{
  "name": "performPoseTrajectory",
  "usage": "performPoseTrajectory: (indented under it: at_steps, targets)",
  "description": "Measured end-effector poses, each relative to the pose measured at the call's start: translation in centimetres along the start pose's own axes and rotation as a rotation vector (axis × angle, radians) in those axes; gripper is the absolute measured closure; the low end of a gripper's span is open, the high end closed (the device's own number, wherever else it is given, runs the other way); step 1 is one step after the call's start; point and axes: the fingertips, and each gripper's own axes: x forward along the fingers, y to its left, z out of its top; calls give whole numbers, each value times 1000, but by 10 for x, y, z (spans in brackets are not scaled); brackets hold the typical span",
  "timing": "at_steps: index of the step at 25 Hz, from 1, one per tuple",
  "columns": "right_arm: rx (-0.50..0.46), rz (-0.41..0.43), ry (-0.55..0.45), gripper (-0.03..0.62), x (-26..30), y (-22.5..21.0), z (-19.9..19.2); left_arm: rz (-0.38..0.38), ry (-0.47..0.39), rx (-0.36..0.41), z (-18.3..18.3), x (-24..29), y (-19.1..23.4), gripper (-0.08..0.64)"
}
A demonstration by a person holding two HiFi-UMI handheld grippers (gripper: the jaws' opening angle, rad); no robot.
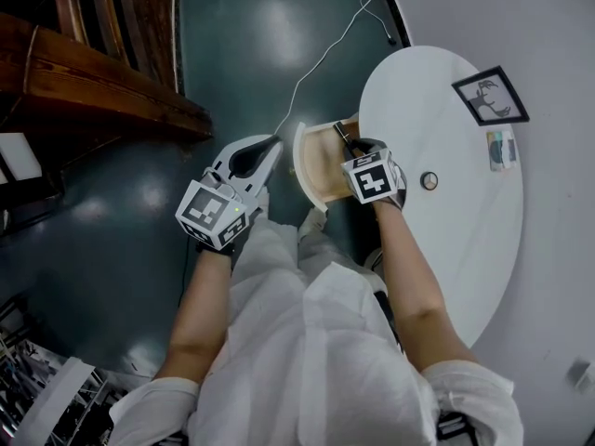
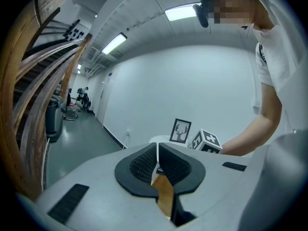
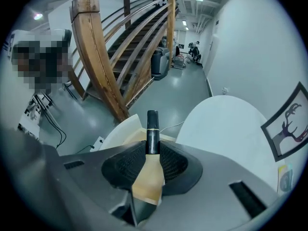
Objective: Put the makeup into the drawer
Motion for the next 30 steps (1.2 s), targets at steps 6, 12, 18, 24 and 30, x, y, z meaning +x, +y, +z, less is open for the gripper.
performPoseTrajectory:
  at_steps: [6, 12, 18, 24, 30]
  targets:
    - [80, 8, 20, 506, 15, 22, -7, 1, 13, -4, -5, -4, 9, 534]
    - [156, 32, 47, 506, 36, 41, -17, -7, 30, -9, -14, -4, 17, 534]
    - [239, 62, 130, 506, 71, 52, -48, -25, 43, -14, -24, 2, 23, 534]
    - [173, 53, 172, 506, 112, 50, -68, -41, 64, -18, -40, 5, 33, 534]
    - [12, 76, 185, 506, 152, 44, -78, -49, 83, -27, -59, 14, 44, 534]
